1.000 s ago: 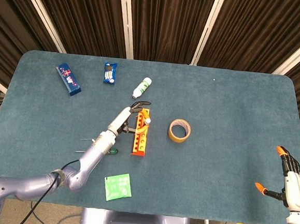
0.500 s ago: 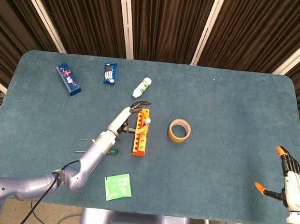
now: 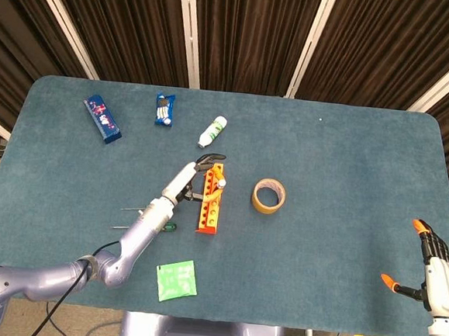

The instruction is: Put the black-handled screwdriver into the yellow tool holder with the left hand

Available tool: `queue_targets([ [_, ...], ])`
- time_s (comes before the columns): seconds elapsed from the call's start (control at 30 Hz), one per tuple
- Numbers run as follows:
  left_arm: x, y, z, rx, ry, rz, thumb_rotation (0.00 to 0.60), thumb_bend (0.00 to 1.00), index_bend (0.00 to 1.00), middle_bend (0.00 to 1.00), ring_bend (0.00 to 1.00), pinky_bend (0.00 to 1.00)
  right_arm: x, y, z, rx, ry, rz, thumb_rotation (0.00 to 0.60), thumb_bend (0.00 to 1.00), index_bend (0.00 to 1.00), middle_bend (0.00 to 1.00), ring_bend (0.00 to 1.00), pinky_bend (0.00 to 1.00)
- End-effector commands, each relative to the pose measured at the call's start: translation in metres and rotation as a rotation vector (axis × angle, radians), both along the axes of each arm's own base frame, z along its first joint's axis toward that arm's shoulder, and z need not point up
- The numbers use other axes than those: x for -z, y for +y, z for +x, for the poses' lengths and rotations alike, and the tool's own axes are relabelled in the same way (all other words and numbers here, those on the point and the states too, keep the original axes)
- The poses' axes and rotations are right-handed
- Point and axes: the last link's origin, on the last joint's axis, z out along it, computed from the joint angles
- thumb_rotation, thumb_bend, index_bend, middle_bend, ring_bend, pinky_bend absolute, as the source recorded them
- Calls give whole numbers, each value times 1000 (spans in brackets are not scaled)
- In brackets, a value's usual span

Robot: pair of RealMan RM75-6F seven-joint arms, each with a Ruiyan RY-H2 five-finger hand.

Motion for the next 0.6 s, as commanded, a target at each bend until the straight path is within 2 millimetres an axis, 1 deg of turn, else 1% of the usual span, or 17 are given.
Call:
queue_targets([
  [0.03, 0, -1, -1, 14, 25, 6, 600, 302, 497, 58, 0, 3, 0, 0, 0, -1, -1, 1, 600, 66, 2, 0, 0, 0],
  [0.07, 0, -1, -2, 16, 34, 4, 600, 260, 433, 39, 0, 0, 0, 1, 0, 0, -3, 1, 600, 66, 2, 0, 0, 0],
  [0.13, -1, -2, -3, 12, 37, 4, 600, 229, 353, 14, 0, 0, 0, 1, 1, -4, -4, -1, 600, 65, 1, 0, 0, 0],
  [0.17, -2, -2, -3, 13, 40, 6, 600, 222, 332, 4, 0, 0, 1, 1, 1, -5, -1, 2, 600, 65, 1, 0, 0, 0],
  [0.3, -3, -3, -4, 9, 50, 6, 600, 179, 295, 0, 0, 0, 0, 1, 1, -3, -3, -2, 600, 66, 2, 0, 0, 0],
  [0.4, -6, -3, -5, 8, 51, 8, 600, 130, 246, 0, 0, 0, 0, 1, 1, -4, -2, -2, 600, 67, 2, 0, 0, 0],
  [0.47, -8, -3, -3, 7, 43, 10, 600, 106, 218, 0, 0, 0, 0, 1, 1, -5, -2, -2, 600, 66, 2, 0, 0, 0],
  [0.6, -17, -4, 3, 21, 26, 19, 600, 72, 198, 0, 0, 0, 0, 1, 1, -5, -2, -4, 600, 65, 1, 0, 0, 0],
])
